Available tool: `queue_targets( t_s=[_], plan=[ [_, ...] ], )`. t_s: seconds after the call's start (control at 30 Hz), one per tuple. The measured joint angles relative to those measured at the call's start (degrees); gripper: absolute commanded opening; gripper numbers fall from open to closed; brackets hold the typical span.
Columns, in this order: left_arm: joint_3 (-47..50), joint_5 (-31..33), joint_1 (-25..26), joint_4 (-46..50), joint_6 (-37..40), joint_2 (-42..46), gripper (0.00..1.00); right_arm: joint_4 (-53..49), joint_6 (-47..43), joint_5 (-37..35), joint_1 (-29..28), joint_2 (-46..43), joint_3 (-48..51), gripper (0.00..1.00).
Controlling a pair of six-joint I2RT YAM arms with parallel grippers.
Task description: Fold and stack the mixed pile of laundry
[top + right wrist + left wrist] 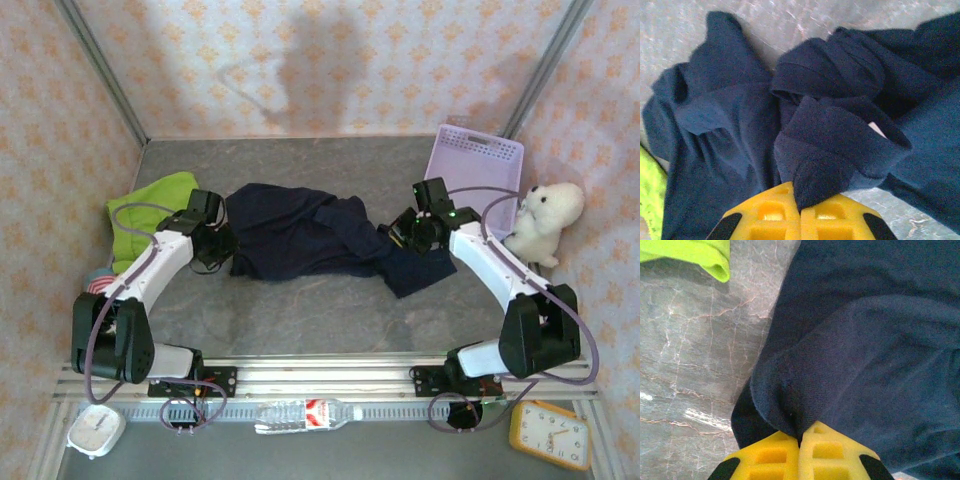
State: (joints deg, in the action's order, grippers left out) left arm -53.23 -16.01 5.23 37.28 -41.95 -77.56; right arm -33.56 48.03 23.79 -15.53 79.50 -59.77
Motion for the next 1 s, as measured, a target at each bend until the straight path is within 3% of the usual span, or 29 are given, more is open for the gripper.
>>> queue_targets(
  t_s=[0.17,0.2,0.23,0.27,0.4,0.47,0.63,0.77,1.0],
  plan=[
    [-5.31,2.08,0.00,1.73,0.50,1.05,0.00,0.72,-0.79,-0.74,3.61,8.26,-18.45,0.00],
    [-6.47,2.69,0.00,1.90,0.72,1.01,0.00,0.59,-1.40,-1.22,4.37,11.91,-24.59,0.11],
    [-7.72,3.28,0.00,1.90,0.90,1.01,0.00,1.64,-1.81,-1.79,5.05,15.80,-30.77,0.30],
    [-8.39,3.67,0.00,1.90,1.05,0.90,0.00,1.79,-2.45,-2.14,5.77,19.96,-36.92,0.42],
    [-9.40,4.90,-0.02,1.97,1.07,-1.05,0.00,-1.29,-5.84,-2.25,7.54,36.26,-59.10,0.55],
    [-9.40,4.92,-0.02,1.97,1.07,-2.45,0.00,-3.37,-7.96,-2.40,7.65,40.54,-63.23,0.59],
    [-9.40,4.92,-0.02,2.10,1.09,-3.26,0.03,-6.78,-11.67,-3.10,6.71,36.37,-50.31,0.62],
    [-9.38,4.92,-0.04,2.12,1.14,-3.32,0.00,-7.45,-14.60,-3.74,6.19,22.93,-30.67,0.62],
    [-9.35,4.85,-0.13,2.08,1.29,-3.50,0.00,-9.68,-18.18,-6.40,6.21,1.14,-7.67,0.63]
  ],
)
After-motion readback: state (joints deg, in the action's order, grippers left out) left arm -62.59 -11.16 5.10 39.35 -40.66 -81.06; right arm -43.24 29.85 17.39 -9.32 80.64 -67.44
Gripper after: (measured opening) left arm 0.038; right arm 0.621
